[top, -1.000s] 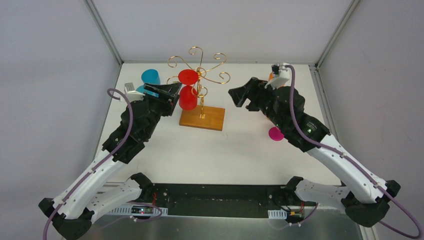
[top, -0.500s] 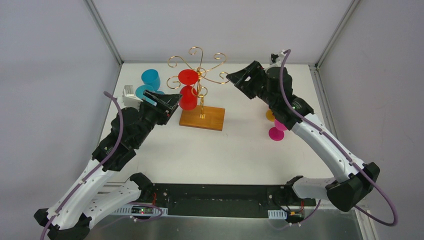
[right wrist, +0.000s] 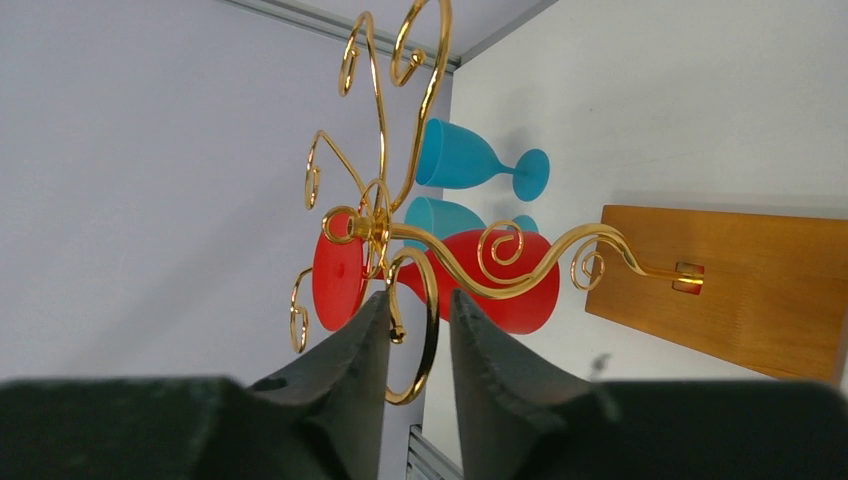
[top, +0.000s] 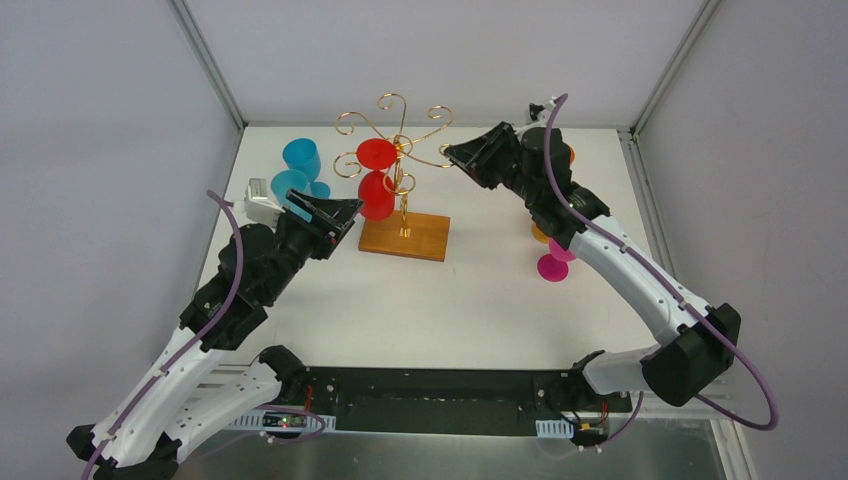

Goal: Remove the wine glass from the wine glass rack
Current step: Adjust the wine rack at the center of the board.

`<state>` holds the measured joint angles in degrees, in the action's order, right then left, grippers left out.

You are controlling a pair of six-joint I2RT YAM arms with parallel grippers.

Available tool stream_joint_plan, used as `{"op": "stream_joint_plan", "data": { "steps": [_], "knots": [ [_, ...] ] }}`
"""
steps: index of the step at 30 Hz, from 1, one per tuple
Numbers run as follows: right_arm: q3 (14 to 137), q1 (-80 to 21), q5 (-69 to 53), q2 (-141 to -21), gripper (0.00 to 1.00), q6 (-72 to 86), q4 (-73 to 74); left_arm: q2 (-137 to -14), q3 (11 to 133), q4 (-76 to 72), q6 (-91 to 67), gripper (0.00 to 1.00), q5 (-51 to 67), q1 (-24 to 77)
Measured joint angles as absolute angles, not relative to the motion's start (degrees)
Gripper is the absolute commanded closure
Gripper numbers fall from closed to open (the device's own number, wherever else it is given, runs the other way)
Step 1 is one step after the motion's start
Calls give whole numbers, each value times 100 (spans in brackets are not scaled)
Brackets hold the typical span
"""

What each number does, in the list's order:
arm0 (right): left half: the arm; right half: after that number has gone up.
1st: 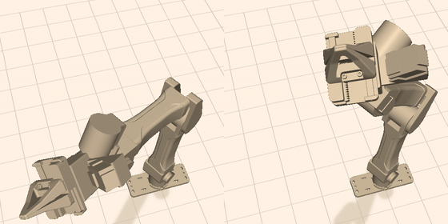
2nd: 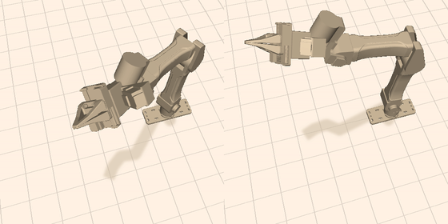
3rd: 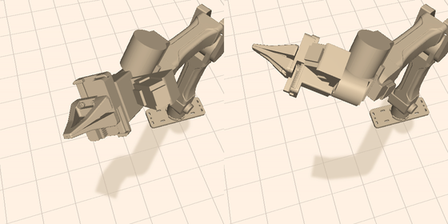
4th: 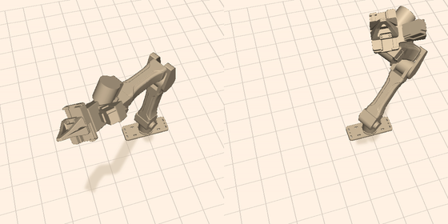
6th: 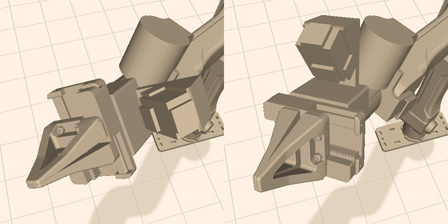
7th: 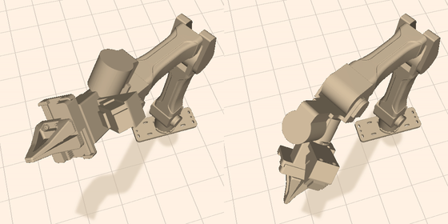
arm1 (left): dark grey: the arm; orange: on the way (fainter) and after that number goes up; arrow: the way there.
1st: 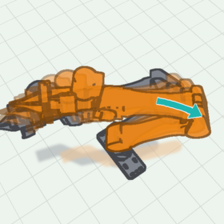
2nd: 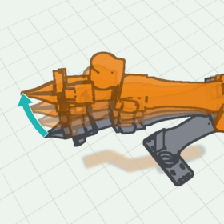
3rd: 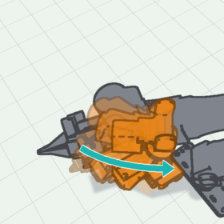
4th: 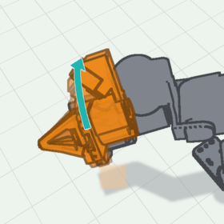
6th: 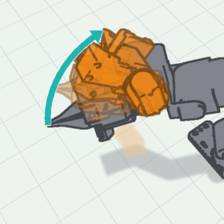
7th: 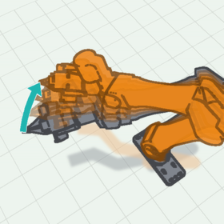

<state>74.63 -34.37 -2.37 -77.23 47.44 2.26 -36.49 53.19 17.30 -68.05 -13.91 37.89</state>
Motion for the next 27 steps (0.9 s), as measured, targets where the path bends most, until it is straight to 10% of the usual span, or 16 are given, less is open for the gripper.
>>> {"op": "stream_joint_plan", "data": {
  "steps": [3,27],
  "knots": [
    [7454,-3435,-211,-7732,100,4781,183,-3610,5319,1765,-6785,36,-1385,3789],
    [6659,-4115,1415,-6987,100,5415,-134,-3708,5470,2051,-6571,33,-1468,3778]
  ]
}}
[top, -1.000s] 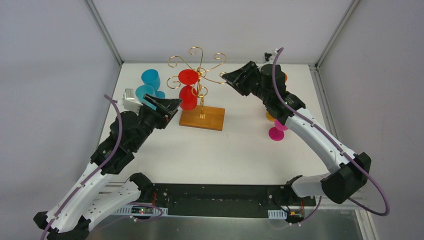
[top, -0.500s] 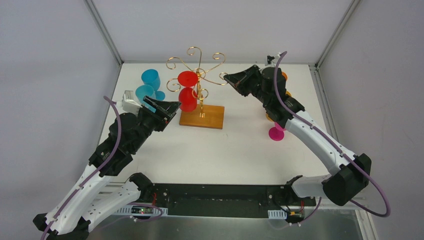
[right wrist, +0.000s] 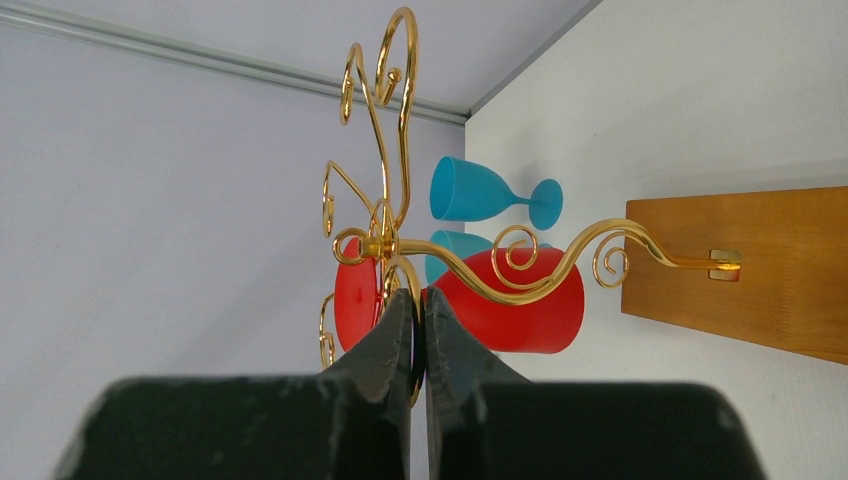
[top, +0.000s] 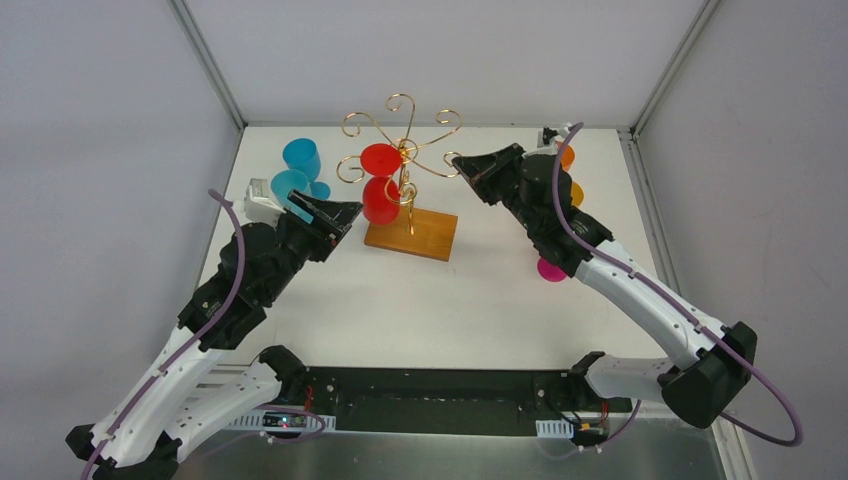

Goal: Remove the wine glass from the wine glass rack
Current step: Adjust the wine rack at the center of the board.

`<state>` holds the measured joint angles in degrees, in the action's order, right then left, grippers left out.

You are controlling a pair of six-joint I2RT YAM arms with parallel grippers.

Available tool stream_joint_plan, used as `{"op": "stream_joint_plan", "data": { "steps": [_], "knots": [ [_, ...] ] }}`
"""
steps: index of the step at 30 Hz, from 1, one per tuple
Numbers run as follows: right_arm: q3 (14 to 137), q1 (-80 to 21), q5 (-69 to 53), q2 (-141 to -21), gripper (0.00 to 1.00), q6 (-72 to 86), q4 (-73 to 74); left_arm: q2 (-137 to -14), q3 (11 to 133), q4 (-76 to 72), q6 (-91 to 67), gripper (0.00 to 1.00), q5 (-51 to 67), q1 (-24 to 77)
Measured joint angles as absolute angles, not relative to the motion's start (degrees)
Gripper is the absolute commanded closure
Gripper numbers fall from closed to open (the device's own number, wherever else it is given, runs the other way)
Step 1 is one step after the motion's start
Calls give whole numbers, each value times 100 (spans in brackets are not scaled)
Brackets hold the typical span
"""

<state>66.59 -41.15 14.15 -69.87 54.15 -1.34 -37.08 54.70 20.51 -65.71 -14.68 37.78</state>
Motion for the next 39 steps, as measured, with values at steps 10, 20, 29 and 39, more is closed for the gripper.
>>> {"op": "stream_joint_plan", "data": {
  "steps": [10,20,29,39],
  "knots": [
    [6567,-4445,2659,-6862,100,5651,-75,-3994,5658,2051,-6530,35,-1271,3188],
    [6554,-4641,3544,-6788,100,5990,-1,-4519,5476,1619,-7048,42,148,2012],
    [6554,-5192,4268,-6788,100,6294,3,-4860,5470,1374,-7129,43,624,1911],
    [6445,-5594,4746,-6696,100,6300,-58,-5286,5472,1157,-7129,57,1092,1323]
  ]
}}
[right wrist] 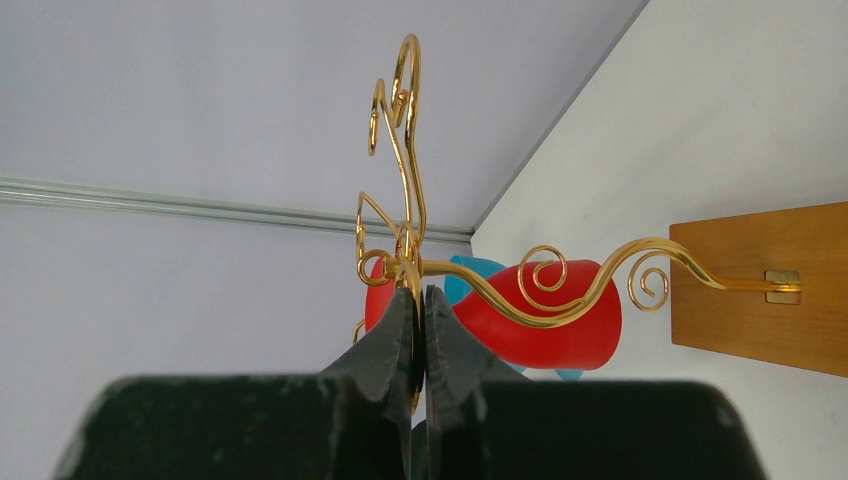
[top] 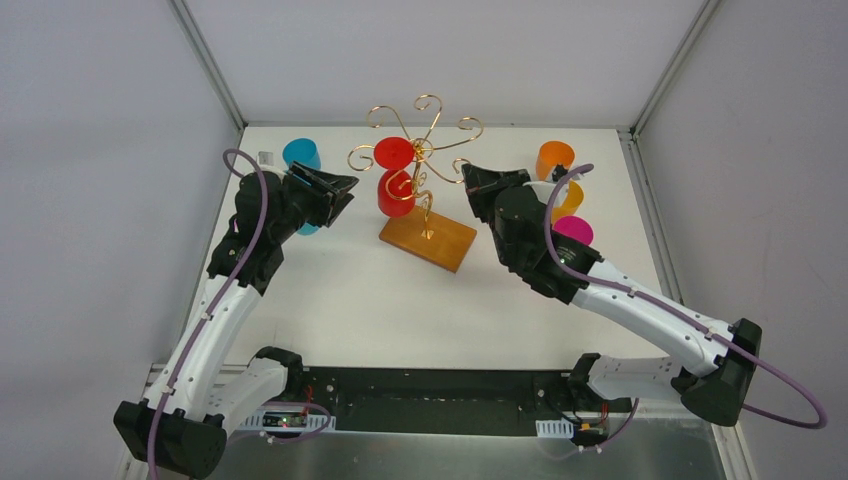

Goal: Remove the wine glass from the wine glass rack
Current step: Adjust the wine rack at the center of the board.

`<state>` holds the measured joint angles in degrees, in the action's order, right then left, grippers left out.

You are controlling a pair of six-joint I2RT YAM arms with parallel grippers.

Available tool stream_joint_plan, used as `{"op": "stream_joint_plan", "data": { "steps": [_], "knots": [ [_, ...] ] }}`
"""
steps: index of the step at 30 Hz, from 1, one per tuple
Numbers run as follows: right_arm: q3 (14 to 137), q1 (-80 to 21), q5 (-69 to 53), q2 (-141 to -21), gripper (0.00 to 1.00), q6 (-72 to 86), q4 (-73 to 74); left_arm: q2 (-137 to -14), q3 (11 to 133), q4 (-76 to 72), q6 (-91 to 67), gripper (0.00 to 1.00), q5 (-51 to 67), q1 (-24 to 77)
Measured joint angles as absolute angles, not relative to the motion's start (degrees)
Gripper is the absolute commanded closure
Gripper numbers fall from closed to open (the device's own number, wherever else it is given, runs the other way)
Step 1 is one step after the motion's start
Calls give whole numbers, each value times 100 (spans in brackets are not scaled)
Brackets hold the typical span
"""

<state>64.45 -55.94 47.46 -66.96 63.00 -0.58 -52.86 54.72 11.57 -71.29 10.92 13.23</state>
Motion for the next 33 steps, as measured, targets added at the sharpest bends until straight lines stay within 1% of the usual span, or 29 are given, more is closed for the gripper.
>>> {"op": "stream_joint_plan", "data": {
  "steps": [5,27,33],
  "knots": [
    [6392,-5660,4840,-6650,100,6302,-64,-5452,5542,1061,-7140,61,1299,1166],
    [6241,-5706,4984,-6648,100,6543,-285,-6490,6429,974,-7116,66,1890,1105],
    [6198,-5850,5057,-6648,100,6604,-366,-6735,6676,1022,-7059,68,2021,1017]
  ]
}}
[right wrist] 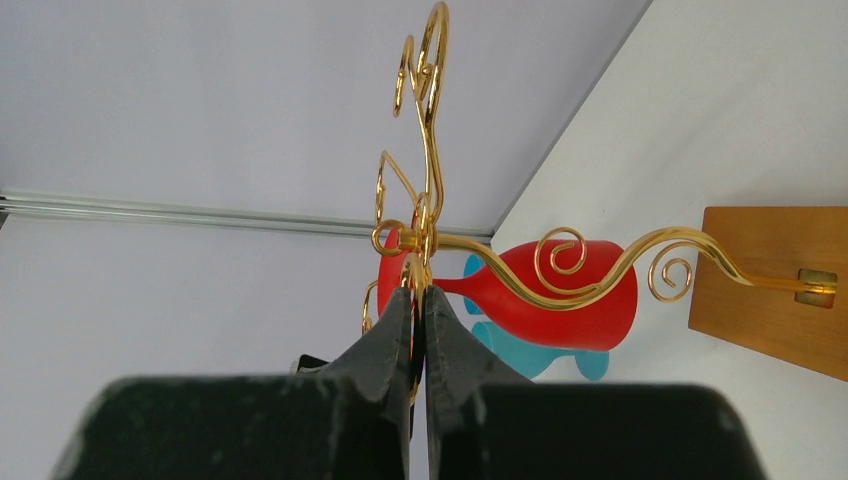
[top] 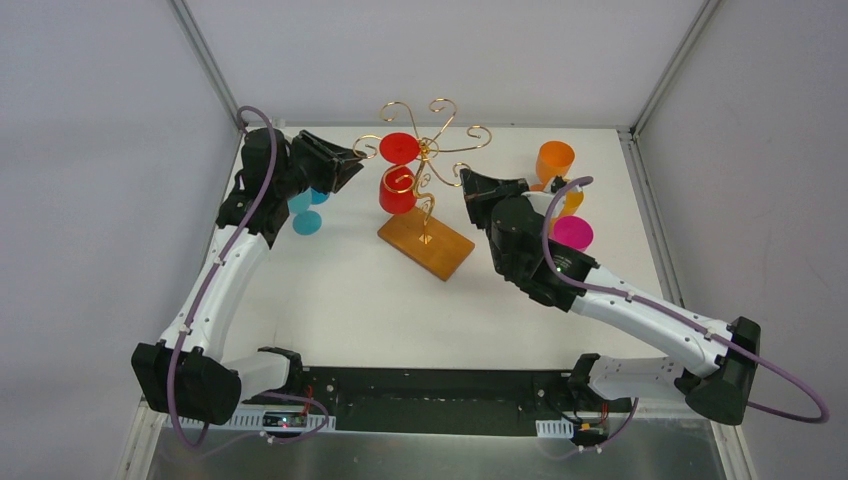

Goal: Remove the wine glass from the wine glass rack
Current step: Adjust the wine rack at the center of the board.

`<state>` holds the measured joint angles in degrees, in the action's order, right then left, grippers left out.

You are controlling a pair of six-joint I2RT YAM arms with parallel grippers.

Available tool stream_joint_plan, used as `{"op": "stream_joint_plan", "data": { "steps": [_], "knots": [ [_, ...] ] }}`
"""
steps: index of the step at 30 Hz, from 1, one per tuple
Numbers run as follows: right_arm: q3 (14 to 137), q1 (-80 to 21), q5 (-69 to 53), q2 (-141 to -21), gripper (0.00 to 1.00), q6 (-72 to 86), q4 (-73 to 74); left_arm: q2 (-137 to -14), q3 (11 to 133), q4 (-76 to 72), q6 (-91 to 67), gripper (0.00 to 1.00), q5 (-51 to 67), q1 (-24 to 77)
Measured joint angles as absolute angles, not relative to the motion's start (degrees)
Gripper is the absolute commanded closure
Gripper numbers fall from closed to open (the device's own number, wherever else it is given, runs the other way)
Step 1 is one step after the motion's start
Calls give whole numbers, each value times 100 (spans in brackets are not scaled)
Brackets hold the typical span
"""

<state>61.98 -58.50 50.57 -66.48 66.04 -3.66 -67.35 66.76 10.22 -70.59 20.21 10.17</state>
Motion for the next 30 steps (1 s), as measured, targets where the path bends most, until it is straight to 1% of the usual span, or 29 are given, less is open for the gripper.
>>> {"op": "stream_joint_plan", "data": {
  "steps": [18,25,30],
  "knots": [
    [6018,-6359,5068,-6716,100,6685,-661,-7382,7290,1278,-6794,70,2550,421],
    [6049,-6477,5041,-6842,98,6628,-878,-7856,7706,1066,-6799,71,2864,292],
    [6086,-6499,5052,-6930,97,6622,-1013,-7999,7752,930,-6803,72,3048,294]
  ]
}}
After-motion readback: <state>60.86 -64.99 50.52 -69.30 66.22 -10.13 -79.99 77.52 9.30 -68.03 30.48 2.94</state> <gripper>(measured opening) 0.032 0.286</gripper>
